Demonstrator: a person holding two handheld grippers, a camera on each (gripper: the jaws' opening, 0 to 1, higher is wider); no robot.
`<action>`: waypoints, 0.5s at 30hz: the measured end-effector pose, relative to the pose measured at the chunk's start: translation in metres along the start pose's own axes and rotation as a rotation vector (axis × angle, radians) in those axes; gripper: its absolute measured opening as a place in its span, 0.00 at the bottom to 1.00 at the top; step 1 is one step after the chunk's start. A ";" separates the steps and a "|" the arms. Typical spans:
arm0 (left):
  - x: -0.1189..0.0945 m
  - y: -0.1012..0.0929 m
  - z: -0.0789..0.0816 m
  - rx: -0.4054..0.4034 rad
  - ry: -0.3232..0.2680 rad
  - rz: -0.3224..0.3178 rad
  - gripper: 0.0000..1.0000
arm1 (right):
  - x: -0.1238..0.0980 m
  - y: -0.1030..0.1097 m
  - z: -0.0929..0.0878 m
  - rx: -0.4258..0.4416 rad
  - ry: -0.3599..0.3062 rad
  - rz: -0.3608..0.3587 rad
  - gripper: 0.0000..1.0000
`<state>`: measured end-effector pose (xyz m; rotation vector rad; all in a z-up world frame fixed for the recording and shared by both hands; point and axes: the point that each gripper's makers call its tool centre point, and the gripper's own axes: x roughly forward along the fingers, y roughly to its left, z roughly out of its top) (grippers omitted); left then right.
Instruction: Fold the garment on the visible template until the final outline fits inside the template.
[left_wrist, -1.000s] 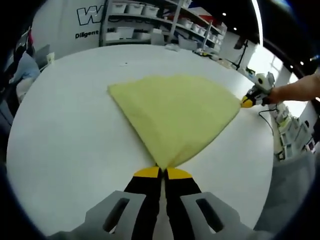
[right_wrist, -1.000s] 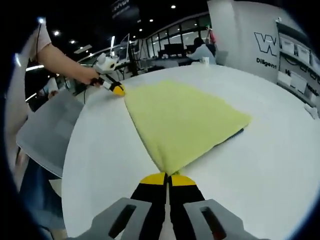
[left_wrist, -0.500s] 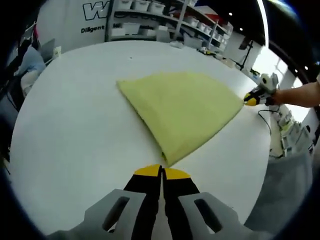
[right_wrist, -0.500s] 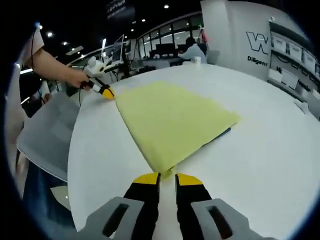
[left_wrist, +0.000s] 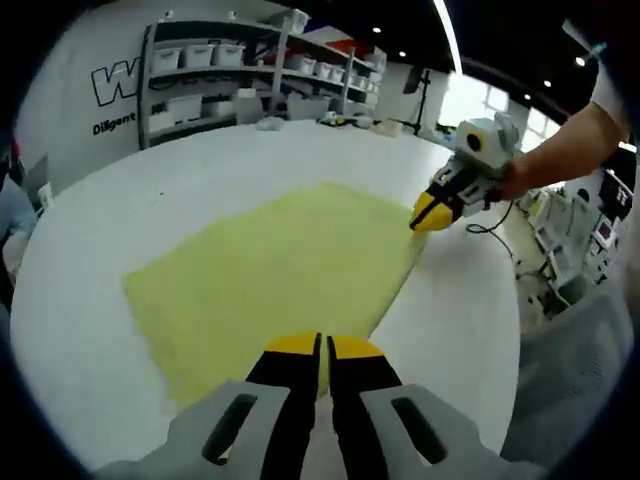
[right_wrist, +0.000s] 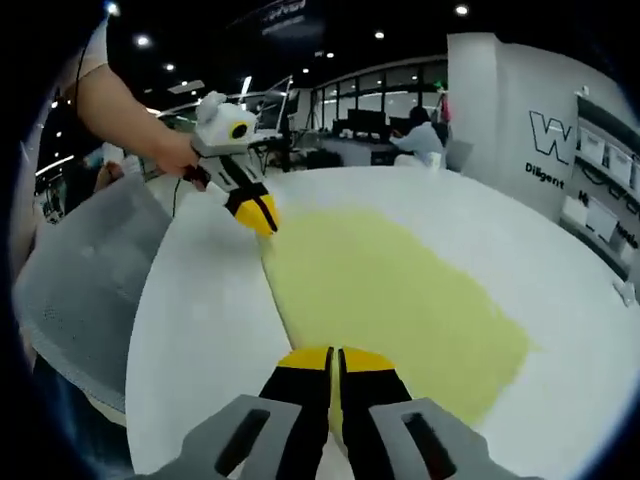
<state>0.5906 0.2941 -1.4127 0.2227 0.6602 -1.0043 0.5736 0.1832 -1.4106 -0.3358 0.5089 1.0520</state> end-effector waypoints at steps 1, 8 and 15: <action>0.004 -0.001 0.000 0.007 0.004 -0.004 0.01 | 0.007 0.005 0.003 -0.010 -0.006 0.014 0.00; 0.032 -0.014 -0.003 0.096 0.055 -0.066 0.01 | 0.059 0.030 0.023 -0.066 -0.010 0.106 0.00; 0.038 -0.014 -0.010 0.102 0.058 -0.089 0.00 | 0.077 0.038 0.014 -0.106 0.020 0.155 0.00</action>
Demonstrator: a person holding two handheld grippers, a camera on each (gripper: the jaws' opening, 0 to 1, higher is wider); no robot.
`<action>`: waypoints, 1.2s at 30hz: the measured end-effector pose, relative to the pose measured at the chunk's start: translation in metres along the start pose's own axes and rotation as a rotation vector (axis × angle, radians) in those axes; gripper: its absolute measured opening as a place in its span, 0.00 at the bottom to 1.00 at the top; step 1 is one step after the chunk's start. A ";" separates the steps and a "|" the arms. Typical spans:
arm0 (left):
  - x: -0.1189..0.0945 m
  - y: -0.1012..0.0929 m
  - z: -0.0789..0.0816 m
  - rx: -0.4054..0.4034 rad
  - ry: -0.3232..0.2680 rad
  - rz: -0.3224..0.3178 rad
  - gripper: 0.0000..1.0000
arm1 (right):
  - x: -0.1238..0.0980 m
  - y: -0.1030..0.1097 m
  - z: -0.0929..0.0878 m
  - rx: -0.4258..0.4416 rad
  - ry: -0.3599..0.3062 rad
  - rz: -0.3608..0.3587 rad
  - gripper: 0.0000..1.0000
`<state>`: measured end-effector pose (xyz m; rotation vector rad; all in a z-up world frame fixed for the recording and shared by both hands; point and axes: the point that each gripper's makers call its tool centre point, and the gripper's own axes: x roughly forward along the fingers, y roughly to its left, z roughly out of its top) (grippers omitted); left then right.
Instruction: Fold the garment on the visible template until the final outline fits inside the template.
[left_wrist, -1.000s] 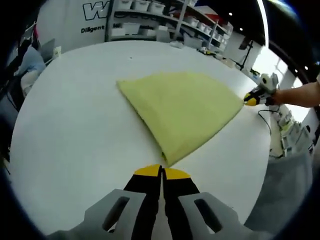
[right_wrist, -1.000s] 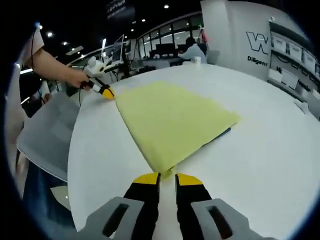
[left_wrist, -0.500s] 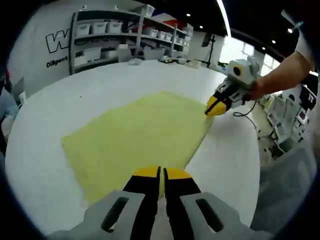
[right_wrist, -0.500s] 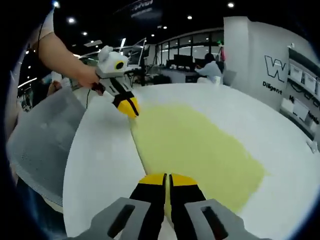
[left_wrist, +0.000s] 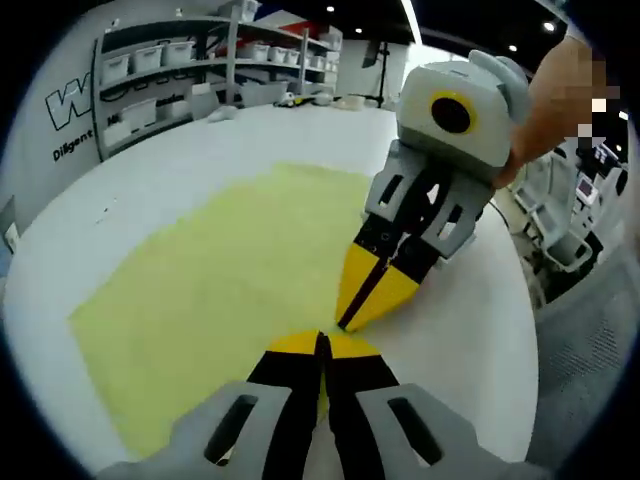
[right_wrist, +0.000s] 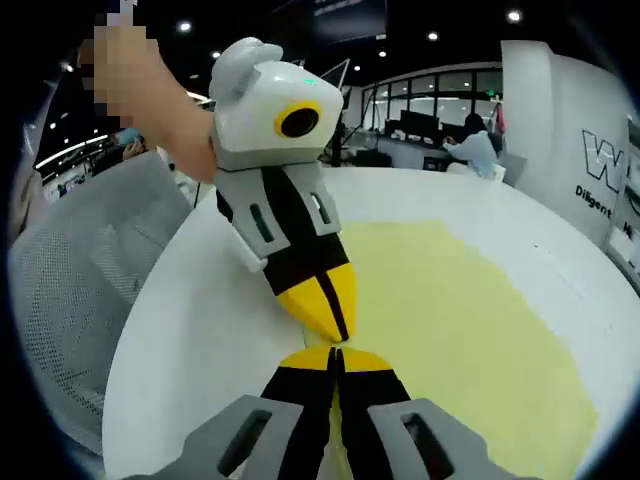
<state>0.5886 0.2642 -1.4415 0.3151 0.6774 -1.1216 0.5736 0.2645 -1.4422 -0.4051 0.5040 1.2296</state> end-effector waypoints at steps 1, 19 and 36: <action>-0.001 -0.001 0.000 -0.003 -0.005 -0.002 0.00 | -0.002 -0.001 0.000 0.004 -0.014 -0.003 0.00; -0.035 0.015 -0.027 -0.113 -0.076 0.058 0.06 | -0.071 -0.025 -0.048 0.165 -0.082 -0.126 0.00; -0.082 0.050 -0.063 -0.287 -0.090 0.208 0.04 | -0.124 -0.032 -0.084 0.215 -0.099 -0.248 0.00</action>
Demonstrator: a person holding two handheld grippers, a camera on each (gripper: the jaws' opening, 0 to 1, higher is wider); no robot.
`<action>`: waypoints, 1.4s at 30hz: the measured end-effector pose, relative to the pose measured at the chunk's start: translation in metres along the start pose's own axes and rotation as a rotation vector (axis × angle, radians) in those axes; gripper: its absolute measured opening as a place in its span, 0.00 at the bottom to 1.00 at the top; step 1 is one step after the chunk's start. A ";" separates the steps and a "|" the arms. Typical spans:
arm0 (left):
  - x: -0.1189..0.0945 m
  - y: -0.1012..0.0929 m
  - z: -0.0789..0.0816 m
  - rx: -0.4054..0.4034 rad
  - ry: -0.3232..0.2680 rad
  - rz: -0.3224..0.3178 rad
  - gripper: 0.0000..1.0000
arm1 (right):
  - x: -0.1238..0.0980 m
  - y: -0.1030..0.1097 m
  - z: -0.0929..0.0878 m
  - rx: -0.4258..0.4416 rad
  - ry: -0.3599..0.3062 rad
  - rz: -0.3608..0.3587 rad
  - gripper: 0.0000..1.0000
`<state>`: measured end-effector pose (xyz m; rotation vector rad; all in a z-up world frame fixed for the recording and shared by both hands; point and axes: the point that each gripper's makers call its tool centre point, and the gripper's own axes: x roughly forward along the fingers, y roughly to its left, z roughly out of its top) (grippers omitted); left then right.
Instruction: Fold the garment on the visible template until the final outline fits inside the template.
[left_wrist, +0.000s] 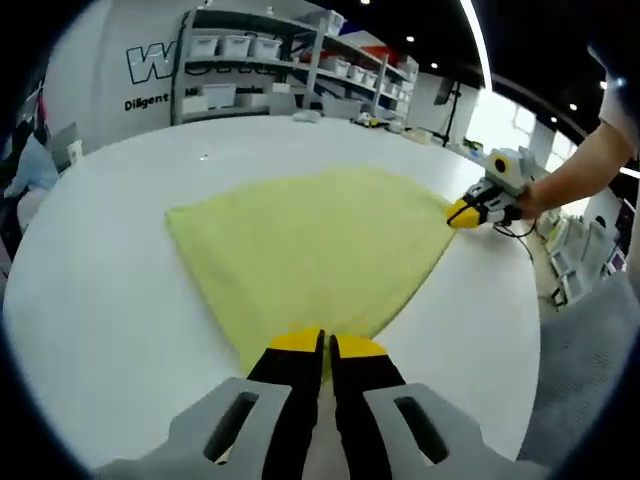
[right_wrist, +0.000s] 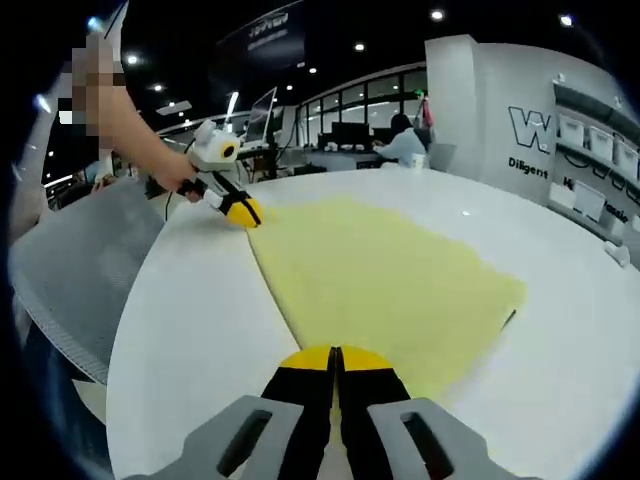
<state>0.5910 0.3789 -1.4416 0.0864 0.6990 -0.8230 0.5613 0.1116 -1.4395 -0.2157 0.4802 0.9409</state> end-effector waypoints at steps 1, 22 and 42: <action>-0.002 0.003 -0.002 -0.001 0.002 0.008 0.05 | -0.003 -0.001 -0.003 0.003 0.004 -0.006 0.00; -0.032 0.031 -0.019 -0.209 -0.016 0.159 0.13 | -0.042 -0.022 -0.022 0.132 0.060 -0.132 0.00; -0.095 -0.041 0.010 -0.214 -0.184 0.194 0.36 | -0.091 0.013 0.018 0.196 0.001 -0.250 0.27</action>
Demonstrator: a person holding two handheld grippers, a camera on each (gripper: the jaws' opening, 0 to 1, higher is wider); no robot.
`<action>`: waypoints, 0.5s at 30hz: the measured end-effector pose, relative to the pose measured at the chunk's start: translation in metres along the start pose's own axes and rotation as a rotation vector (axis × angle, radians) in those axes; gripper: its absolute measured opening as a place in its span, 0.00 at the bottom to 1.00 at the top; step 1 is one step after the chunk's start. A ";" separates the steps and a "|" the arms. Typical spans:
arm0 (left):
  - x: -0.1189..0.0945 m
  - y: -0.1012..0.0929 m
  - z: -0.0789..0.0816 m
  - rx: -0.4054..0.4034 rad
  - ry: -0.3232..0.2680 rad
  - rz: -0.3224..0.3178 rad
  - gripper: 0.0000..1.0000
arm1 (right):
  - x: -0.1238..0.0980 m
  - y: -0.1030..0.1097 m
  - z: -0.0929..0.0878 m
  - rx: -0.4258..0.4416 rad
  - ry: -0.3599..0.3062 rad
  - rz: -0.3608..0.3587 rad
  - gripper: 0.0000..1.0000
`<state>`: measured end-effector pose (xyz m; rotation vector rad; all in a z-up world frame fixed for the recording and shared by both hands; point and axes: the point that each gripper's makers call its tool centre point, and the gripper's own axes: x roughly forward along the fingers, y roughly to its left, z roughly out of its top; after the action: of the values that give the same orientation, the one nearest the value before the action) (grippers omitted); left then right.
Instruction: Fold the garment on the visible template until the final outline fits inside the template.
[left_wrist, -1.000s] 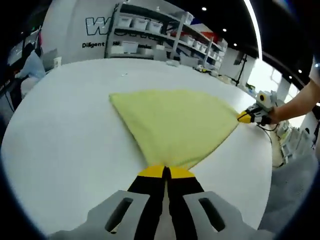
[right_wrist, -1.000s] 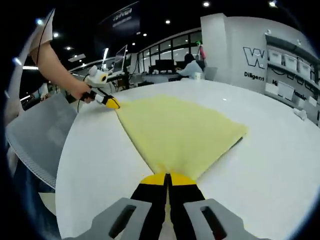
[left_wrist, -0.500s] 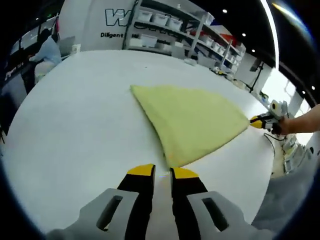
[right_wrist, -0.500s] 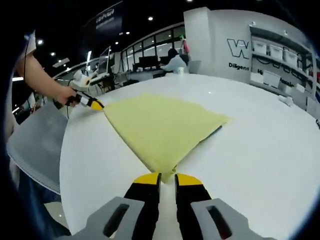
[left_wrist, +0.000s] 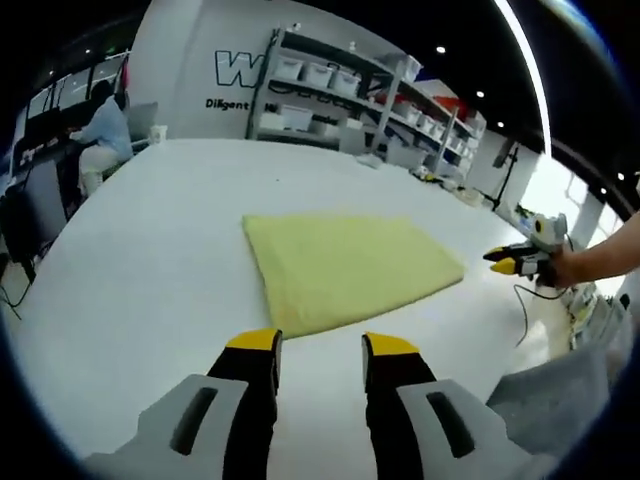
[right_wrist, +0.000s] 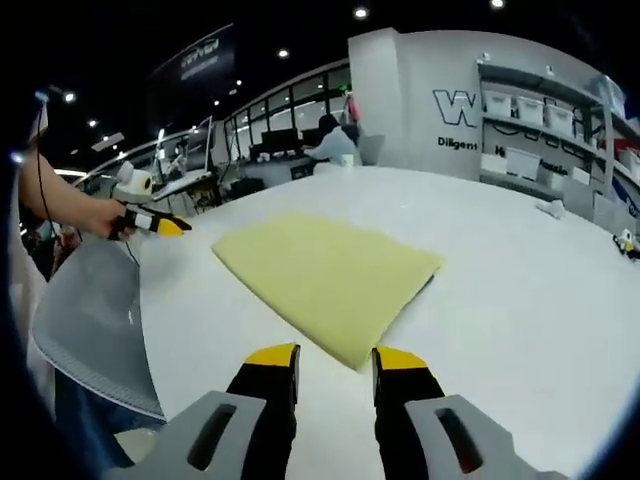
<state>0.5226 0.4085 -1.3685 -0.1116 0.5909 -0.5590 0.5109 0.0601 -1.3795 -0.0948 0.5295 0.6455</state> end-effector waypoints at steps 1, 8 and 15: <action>-0.003 -0.005 0.000 0.000 -0.010 -0.002 0.39 | -0.002 0.002 0.000 0.002 0.001 -0.006 0.28; -0.014 -0.028 -0.013 0.012 -0.030 -0.008 0.56 | -0.020 0.012 0.006 0.066 -0.023 -0.069 0.42; -0.023 -0.045 -0.024 0.011 -0.064 -0.007 0.60 | -0.039 0.021 0.004 0.050 -0.006 -0.080 0.59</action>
<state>0.4719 0.3836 -1.3658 -0.1212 0.5257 -0.5634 0.4743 0.0566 -1.3550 -0.0665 0.5337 0.5540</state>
